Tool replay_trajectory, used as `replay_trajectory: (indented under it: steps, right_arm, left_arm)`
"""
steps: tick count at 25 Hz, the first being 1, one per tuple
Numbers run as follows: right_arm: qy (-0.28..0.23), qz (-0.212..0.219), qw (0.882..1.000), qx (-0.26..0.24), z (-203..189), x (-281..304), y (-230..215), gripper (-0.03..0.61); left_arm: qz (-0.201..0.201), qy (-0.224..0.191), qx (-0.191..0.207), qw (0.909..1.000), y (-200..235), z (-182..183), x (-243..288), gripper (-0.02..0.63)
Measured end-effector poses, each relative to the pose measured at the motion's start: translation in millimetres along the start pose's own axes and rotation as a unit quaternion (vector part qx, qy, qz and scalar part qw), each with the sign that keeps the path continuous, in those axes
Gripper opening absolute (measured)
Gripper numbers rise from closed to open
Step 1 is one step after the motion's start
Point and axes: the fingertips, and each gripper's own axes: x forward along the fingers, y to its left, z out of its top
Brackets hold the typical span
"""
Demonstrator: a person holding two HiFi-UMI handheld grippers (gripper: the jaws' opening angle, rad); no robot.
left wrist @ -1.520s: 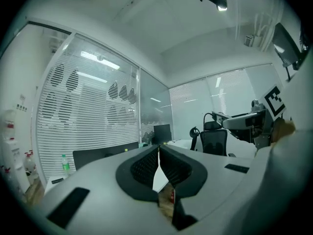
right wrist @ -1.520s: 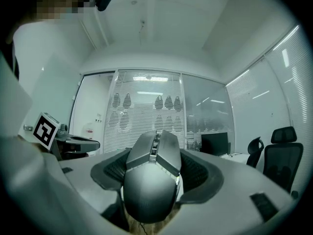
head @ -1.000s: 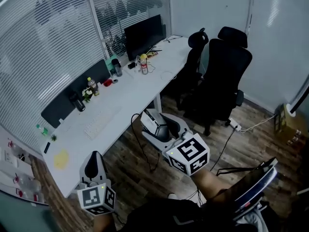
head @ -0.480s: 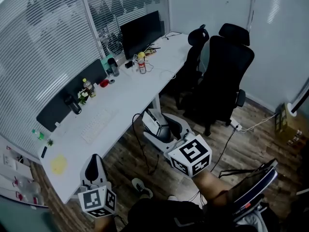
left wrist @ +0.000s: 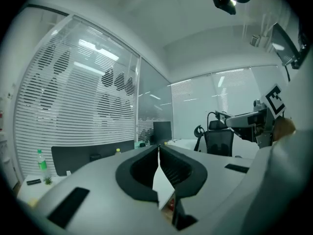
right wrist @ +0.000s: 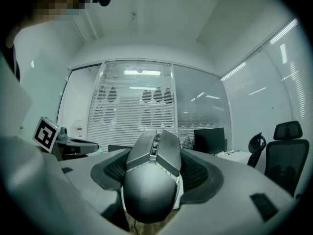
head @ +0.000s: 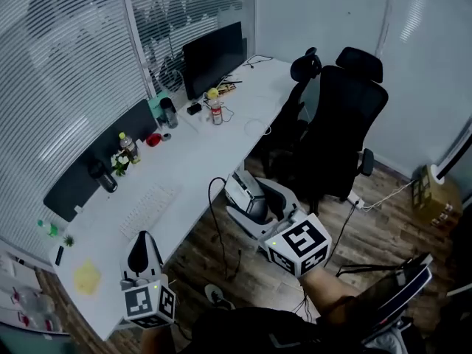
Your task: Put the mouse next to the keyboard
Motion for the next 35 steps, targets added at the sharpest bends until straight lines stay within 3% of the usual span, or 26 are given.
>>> replay_trajectory:
  steps: [7, 24, 35]
  right_arm:
    - [0.010, -0.009, 1.000, -0.010, 6.4, 67.5, 2.0, 0.301]
    - [0.008, -0.001, 0.999, -0.035, 28.4, 203.0, 20.1, 0.301]
    - [-0.004, 0.043, 0.999, -0.032, 26.1, 266.7, -0.8, 0.301]
  left_arm:
    - [-0.006, -0.010, -0.006, 0.9999, 55.7, 6.4, 54.4, 0.032]
    - [-0.011, -0.005, -0.027, 0.9996, 159.2, 1.0, 130.2, 0.032]
    - [0.044, 0.005, -0.022, 0.9988, 186.2, -4.1, 153.3, 0.032]
